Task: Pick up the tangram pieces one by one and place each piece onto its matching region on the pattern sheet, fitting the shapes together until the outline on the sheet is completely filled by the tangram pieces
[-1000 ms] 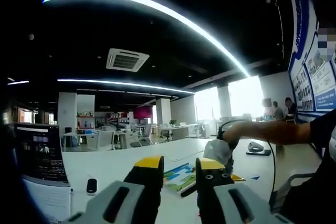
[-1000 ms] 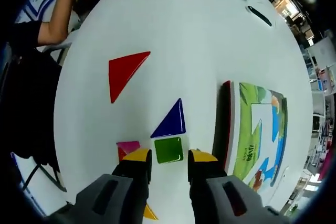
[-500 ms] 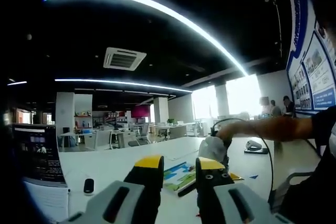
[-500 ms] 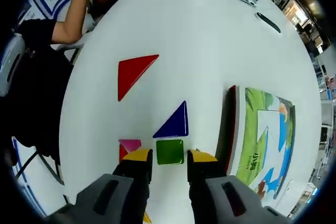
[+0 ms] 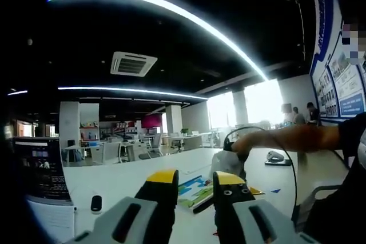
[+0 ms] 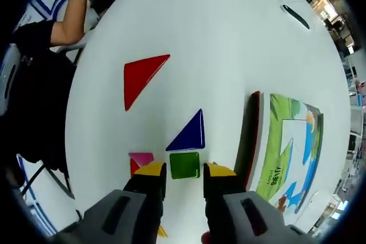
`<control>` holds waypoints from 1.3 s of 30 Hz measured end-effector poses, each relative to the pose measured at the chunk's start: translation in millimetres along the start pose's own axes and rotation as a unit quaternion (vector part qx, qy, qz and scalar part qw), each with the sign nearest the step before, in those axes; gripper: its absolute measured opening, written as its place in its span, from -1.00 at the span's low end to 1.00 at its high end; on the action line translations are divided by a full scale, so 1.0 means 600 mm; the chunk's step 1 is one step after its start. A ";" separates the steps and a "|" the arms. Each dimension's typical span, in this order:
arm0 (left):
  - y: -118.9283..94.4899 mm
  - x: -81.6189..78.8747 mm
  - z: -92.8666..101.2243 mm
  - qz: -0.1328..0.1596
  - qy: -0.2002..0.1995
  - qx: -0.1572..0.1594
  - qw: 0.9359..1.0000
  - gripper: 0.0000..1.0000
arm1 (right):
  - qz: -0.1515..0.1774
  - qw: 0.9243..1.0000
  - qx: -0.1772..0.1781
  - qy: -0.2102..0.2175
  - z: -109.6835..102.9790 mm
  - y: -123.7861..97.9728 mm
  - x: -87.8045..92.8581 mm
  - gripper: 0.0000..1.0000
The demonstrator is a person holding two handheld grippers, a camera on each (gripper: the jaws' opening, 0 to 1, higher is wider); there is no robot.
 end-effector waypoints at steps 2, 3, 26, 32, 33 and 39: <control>-0.001 0.000 -0.001 0.001 0.000 -0.001 1.000 -0.48 | -0.016 1.000 -0.002 0.002 0.001 0.000 -0.003 -0.47; -0.002 0.000 -0.001 0.000 0.000 -0.001 1.000 -0.48 | -0.024 1.000 -0.003 0.004 0.002 0.001 -0.005 -0.49; -0.016 -0.002 -0.013 0.006 0.000 -0.008 1.000 -0.48 | -0.059 0.998 -0.003 0.013 0.008 -0.014 0.002 -0.60; -0.017 -0.003 -0.011 0.008 0.001 -0.006 1.000 -0.48 | -0.056 0.998 0.002 0.019 0.012 -0.043 0.007 -0.60; -0.018 -0.003 -0.011 0.008 0.001 -0.006 1.000 -0.48 | -0.057 0.998 0.002 0.020 0.013 -0.046 0.008 -0.60; -0.020 -0.005 -0.014 0.010 0.001 -0.007 1.000 -0.48 | -0.064 0.998 0.009 0.024 0.031 -0.076 0.016 -0.60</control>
Point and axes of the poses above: the point that each gripper's makers call its tool centre point, and the gripper's own axes: y roughly forward along the fingers, z roughly to its right, x roughly out of its underside, the point moved 7 cm from there along -y, roughly backward along the fingers, and after that the axes turned 4 degrees about -y, right-handed, at the moved point
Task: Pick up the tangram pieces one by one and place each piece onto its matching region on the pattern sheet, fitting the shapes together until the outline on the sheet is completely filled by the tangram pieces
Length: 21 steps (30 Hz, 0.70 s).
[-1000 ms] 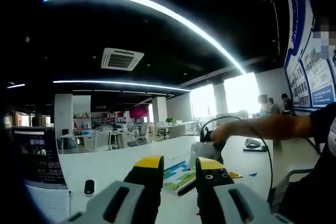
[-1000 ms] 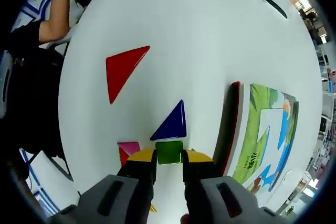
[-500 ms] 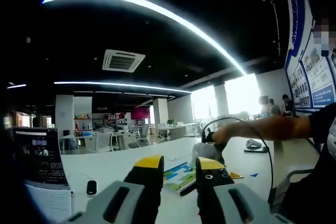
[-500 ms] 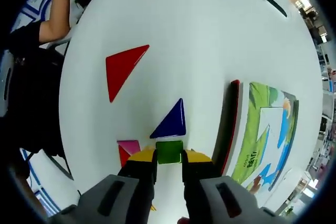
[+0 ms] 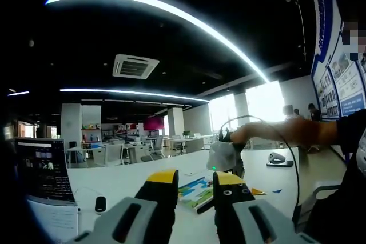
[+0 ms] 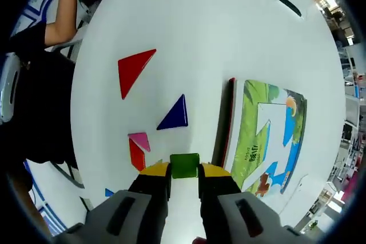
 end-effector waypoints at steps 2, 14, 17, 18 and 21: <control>-0.001 0.000 -0.001 0.001 0.000 0.000 1.000 -0.48 | 0.003 1.000 0.003 0.004 0.009 -0.008 0.003 -0.60; -0.013 -0.001 -0.009 0.010 -0.009 -0.002 1.000 -0.48 | -0.002 1.000 0.022 0.008 0.062 -0.023 0.027 -0.59; -0.021 -0.002 -0.015 0.019 -0.017 -0.006 1.000 -0.48 | 0.001 1.000 0.029 0.008 0.089 -0.021 0.030 -0.59; -0.022 -0.002 -0.016 0.020 -0.018 -0.006 1.000 -0.48 | 0.000 0.999 0.032 0.008 0.095 -0.021 0.032 -0.59; -0.024 0.000 -0.022 0.019 -0.020 -0.011 1.000 -0.48 | -0.007 0.999 0.042 0.011 0.119 -0.020 0.044 -0.59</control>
Point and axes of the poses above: the point that each gripper's makers call its tool centre point, and the gripper's own axes: y roughly forward along the fingers, z roughly to its right, x roughly out of its underside, the point moved 7 cm from there along -y, roughly backward along the fingers, and after that the axes turned 4 degrees about -y, right-handed, at the moved point
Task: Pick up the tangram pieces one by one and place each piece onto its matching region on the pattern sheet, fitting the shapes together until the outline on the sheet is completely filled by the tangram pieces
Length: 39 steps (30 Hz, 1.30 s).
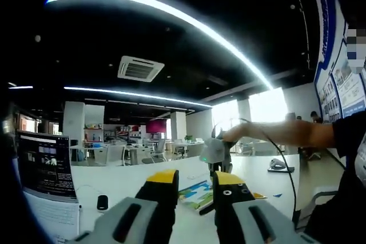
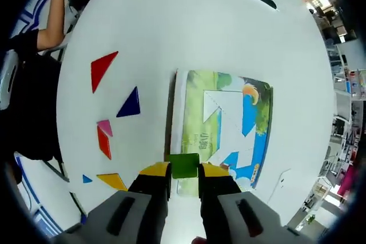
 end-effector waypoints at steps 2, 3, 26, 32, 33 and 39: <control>-0.001 0.001 -0.004 0.002 -0.003 -0.002 1.000 -0.49 | -0.006 1.000 0.009 0.001 0.015 0.003 0.007 -0.59; -0.002 0.001 -0.005 0.002 -0.004 -0.002 1.000 -0.49 | -0.009 1.000 0.013 -0.001 0.020 0.005 0.009 -0.59; 0.005 0.092 0.041 -0.168 0.100 0.085 0.977 -0.49 | -0.023 0.998 0.065 -0.008 0.091 0.030 0.034 -0.59; 0.002 0.099 0.055 -0.176 0.108 0.116 0.971 -0.49 | -0.017 0.998 0.061 -0.009 0.103 0.039 0.027 -0.59; 0.001 0.099 0.054 -0.174 0.103 0.119 0.972 -0.49 | -0.017 0.998 0.061 -0.009 0.106 0.043 0.027 -0.59; -0.005 0.094 0.038 -0.159 0.083 0.100 0.979 -0.49 | -0.020 0.998 0.062 0.009 0.115 0.055 0.032 -0.59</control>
Point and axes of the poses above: the point that each gripper's makers call its tool centre point, and the gripper's own axes: y roughly forward along the fingers, z roughly to its right, x roughly out of its underside, the point moved 7 cm from there along -y, roughly backward along the fingers, and after that the axes turned 4 degrees about -y, right-handed, at the moved point
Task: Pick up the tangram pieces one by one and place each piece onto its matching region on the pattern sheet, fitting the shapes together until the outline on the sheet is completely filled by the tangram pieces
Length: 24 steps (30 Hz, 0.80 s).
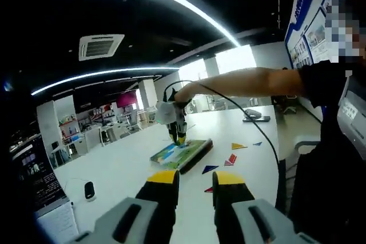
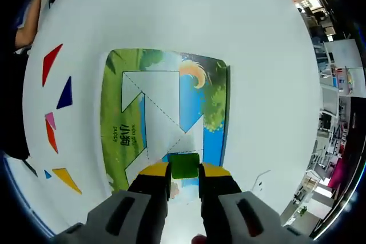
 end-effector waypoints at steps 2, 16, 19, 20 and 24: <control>-0.001 0.000 -0.004 0.000 -0.001 -0.006 1.000 -0.49 | -0.004 1.000 0.003 0.000 0.003 0.002 0.003 -0.59; -0.002 -0.002 -0.003 -0.002 0.004 -0.006 1.000 -0.49 | 0.001 1.000 0.012 0.013 0.012 0.006 0.010 -0.59; -0.003 -0.004 -0.005 -0.002 0.007 -0.011 1.000 -0.49 | 0.004 1.000 0.010 0.015 0.010 0.007 0.008 -0.59; -0.003 -0.005 -0.006 -0.001 0.008 -0.014 1.000 -0.49 | 0.004 1.000 0.006 0.013 0.008 0.011 0.007 -0.59; -0.004 -0.007 -0.008 0.001 0.009 -0.020 1.000 -0.49 | 0.006 1.000 0.005 0.014 0.008 0.016 0.007 -0.59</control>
Point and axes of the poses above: the point that each gripper's makers call its tool centre point, and the gripper's own axes: y roughly forward along the fingers, z roughly to its right, x roughly out of its underside, the point moved 7 cm from there along -y, roughly backward along the fingers, and after that the axes turned 4 degrees about -y, right-handed, at the moved point
